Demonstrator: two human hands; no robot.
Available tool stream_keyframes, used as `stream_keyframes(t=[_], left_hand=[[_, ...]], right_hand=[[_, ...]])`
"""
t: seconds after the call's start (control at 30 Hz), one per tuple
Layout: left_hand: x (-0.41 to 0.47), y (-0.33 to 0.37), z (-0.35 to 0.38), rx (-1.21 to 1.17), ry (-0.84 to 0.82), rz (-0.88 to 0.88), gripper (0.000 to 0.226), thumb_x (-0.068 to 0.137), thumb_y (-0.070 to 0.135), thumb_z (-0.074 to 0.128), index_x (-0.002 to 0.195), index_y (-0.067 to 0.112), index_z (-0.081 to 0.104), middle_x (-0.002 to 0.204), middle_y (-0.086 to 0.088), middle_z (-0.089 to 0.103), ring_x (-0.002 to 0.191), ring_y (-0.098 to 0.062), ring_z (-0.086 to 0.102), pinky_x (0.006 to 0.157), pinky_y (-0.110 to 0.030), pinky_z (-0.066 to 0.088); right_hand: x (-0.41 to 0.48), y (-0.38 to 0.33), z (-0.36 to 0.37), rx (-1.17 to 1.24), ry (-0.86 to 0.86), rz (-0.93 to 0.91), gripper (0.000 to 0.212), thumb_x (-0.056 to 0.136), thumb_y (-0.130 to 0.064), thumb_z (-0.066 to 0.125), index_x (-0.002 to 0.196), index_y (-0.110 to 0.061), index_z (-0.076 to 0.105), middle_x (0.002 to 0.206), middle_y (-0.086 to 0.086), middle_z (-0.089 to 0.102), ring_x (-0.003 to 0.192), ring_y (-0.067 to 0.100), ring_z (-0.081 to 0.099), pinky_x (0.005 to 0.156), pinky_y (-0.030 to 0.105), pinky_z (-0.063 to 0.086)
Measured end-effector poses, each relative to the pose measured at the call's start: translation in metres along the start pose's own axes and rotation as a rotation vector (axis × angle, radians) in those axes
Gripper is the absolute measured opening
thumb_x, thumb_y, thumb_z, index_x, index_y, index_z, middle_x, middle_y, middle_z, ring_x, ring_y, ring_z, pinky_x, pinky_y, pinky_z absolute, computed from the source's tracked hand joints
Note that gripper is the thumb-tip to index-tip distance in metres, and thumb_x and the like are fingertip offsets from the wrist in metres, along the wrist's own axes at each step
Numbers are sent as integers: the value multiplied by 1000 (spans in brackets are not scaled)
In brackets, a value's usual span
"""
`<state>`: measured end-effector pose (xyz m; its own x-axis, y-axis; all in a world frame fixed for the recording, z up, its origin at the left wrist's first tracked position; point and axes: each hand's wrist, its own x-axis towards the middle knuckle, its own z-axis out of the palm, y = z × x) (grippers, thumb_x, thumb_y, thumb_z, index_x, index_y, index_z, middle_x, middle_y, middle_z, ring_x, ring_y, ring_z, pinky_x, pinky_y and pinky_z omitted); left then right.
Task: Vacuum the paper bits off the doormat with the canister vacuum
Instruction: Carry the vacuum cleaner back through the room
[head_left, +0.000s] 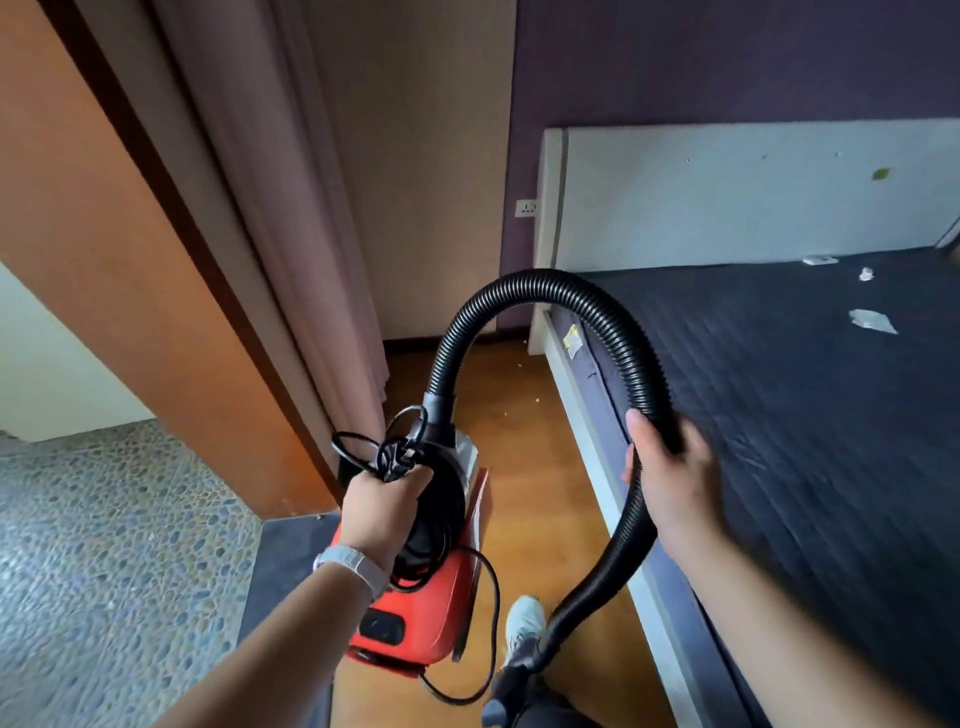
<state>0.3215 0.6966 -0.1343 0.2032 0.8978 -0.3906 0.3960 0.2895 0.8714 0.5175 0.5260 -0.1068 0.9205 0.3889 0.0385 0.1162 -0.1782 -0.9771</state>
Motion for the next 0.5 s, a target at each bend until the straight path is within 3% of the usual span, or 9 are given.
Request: stream_keyframes(t=[0.2, 0.33, 0.5], left_hand=[[82, 31, 41, 44, 59, -60, 15, 76, 23, 73, 78, 9, 72, 75, -8, 74, 72, -26, 70, 70, -40, 57], [130, 75, 75, 87, 110, -82, 18, 75, 26, 73, 77, 8, 71, 73, -8, 73, 70, -26, 70, 70, -42, 59], [186, 132, 117, 98, 155, -25, 15, 81, 22, 73, 73, 13, 64, 70, -4, 67, 65, -21, 64, 58, -30, 51]], right_hand=[[107, 19, 64, 67, -88, 37, 28, 92, -34, 65, 75, -14, 56, 54, 2, 58, 49, 17, 58, 59, 36, 47], [183, 17, 91, 100, -117, 55, 31, 92, -33, 66, 75, -10, 56, 55, 3, 58, 47, 14, 57, 58, 31, 44], [275, 10, 109, 136, -136, 82, 30, 94, -31, 64, 75, -9, 55, 56, 6, 56, 47, 14, 55, 58, 31, 43]])
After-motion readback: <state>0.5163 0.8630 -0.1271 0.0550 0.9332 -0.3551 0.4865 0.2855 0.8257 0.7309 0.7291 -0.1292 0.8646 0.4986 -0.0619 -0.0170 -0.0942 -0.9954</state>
